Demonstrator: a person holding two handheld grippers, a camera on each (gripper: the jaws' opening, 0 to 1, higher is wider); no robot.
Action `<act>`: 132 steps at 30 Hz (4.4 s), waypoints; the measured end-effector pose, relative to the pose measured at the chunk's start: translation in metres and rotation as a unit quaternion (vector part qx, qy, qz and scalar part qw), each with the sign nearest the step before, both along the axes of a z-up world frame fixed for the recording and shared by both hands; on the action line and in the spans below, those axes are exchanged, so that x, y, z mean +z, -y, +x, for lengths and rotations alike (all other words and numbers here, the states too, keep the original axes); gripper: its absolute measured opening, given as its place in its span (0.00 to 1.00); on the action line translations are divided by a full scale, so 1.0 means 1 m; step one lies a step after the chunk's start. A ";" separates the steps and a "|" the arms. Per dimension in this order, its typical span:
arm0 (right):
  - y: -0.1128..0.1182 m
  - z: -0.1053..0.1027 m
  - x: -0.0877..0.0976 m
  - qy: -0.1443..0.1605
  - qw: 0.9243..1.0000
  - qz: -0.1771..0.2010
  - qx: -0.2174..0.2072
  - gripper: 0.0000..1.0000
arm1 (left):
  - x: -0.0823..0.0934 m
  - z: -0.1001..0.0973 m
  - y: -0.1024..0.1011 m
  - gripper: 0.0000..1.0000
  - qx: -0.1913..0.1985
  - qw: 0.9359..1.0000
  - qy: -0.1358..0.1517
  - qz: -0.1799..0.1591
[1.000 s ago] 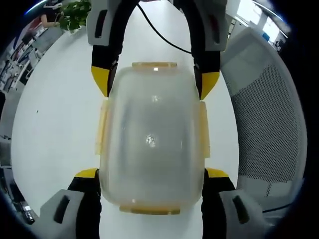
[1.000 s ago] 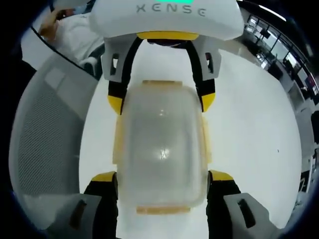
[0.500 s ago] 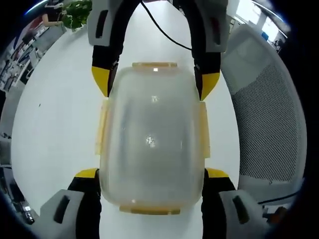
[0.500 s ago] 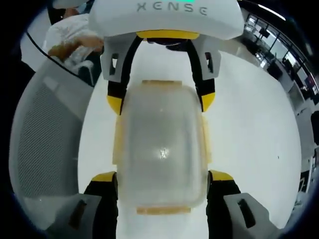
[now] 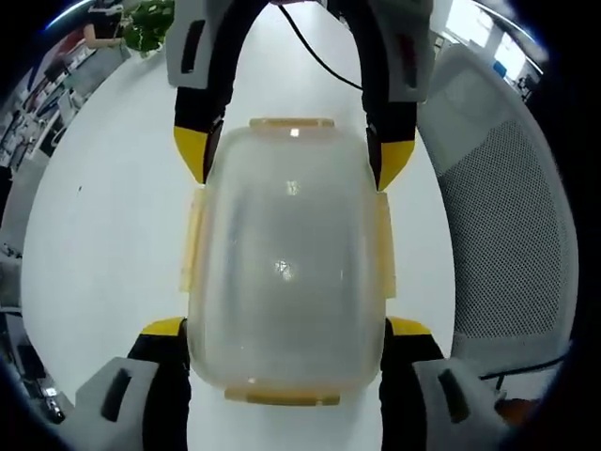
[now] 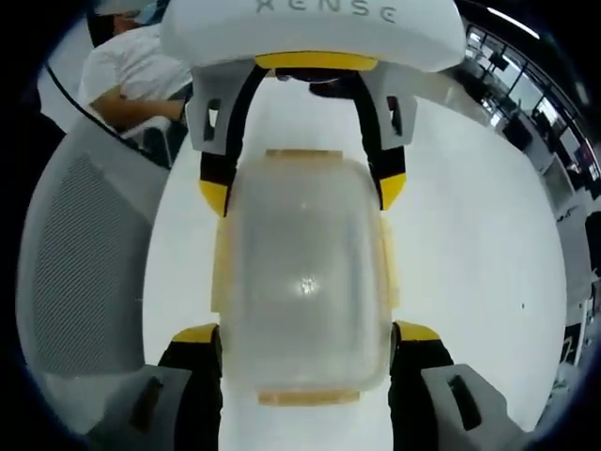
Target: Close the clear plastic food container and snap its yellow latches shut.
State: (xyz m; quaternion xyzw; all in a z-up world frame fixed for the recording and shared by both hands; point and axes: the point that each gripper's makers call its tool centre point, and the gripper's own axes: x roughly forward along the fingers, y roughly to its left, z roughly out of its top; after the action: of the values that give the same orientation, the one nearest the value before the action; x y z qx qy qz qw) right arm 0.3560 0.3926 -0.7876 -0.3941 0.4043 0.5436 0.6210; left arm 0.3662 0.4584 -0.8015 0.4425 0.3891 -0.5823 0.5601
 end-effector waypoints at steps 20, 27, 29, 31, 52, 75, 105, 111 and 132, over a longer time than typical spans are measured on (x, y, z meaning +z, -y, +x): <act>-0.004 0.016 -0.001 0.000 1.000 -0.009 0.000 0.72 | 0.000 0.016 -0.003 0.83 0.000 1.000 0.000 -0.009; -0.004 0.024 -0.001 0.000 1.000 -0.011 -0.002 0.72 | -0.001 0.026 -0.004 0.83 -0.001 1.000 0.000 -0.009; -0.004 0.027 -0.001 0.001 1.000 -0.009 -0.002 0.72 | 0.000 0.028 -0.004 0.83 0.000 1.000 0.000 -0.009; -0.004 0.029 -0.001 0.001 1.000 -0.008 -0.002 0.72 | 0.000 0.030 -0.004 0.83 0.000 1.000 0.000 -0.009; -0.001 0.051 0.000 0.001 1.000 -0.011 -0.006 0.72 | 0.000 0.053 -0.001 0.83 -0.002 1.000 0.002 -0.012; 0.002 0.076 0.000 0.001 1.000 -0.013 -0.009 0.72 | 0.000 0.078 0.003 0.84 -0.004 1.000 0.006 -0.006; 0.000 0.087 0.006 0.028 0.999 0.009 0.017 0.95 | -0.001 0.081 0.008 0.97 -0.020 1.000 0.008 -0.022; 0.000 0.084 0.011 0.008 0.999 0.034 -0.004 0.88 | 0.005 0.082 0.011 0.94 -0.015 0.999 0.007 -0.028; -0.008 0.092 0.043 0.087 0.910 0.335 -0.228 0.83 | 0.046 0.094 0.019 0.97 0.186 0.915 0.032 -0.355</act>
State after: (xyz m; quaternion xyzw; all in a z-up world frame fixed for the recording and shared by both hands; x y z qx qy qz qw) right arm 0.4480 0.4006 -0.7444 -0.1057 0.2214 0.4546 0.8562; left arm 0.4606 0.4395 -0.7555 0.1522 0.2137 -0.5532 0.7907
